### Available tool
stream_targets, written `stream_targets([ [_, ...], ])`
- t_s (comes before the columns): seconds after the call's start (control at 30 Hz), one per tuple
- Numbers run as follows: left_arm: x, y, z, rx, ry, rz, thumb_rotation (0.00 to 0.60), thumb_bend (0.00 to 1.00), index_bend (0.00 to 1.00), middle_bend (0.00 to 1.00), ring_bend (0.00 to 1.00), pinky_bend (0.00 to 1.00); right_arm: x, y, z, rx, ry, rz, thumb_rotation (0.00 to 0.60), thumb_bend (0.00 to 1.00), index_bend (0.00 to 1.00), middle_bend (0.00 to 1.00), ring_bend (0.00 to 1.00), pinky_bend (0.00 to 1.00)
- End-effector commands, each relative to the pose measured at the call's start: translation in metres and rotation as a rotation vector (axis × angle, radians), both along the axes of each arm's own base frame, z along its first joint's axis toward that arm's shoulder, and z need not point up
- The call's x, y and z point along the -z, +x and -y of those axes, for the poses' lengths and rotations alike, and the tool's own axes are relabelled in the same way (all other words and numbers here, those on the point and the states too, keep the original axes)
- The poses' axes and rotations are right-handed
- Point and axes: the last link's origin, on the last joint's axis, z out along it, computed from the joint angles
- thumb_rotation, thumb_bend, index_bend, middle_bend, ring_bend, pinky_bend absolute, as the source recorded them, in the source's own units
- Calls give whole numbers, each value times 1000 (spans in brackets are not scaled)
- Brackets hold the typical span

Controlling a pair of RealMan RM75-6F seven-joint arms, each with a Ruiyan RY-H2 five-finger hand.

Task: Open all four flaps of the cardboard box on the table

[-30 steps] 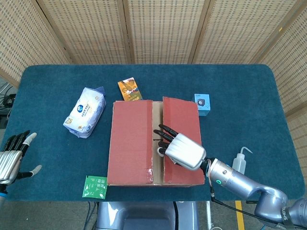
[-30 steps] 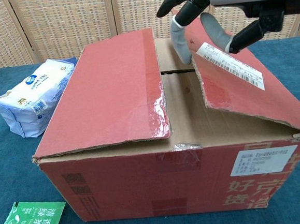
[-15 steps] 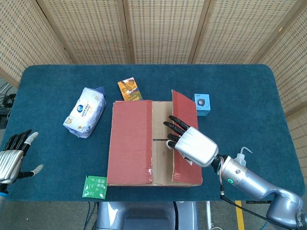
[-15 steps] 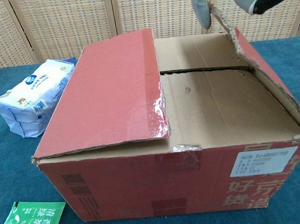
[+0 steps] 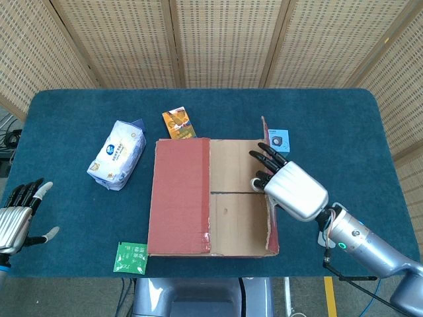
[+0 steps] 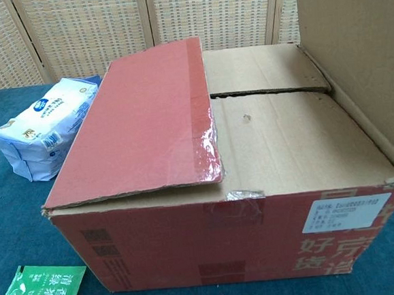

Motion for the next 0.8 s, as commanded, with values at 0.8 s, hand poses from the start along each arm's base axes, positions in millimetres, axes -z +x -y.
stream_targets([
  [0.8,-3,4,-1,18,-1,-9,529,256,50,0,0,0,-34,-70,6,182,-118,-163,600,1000,470,424,77,0],
])
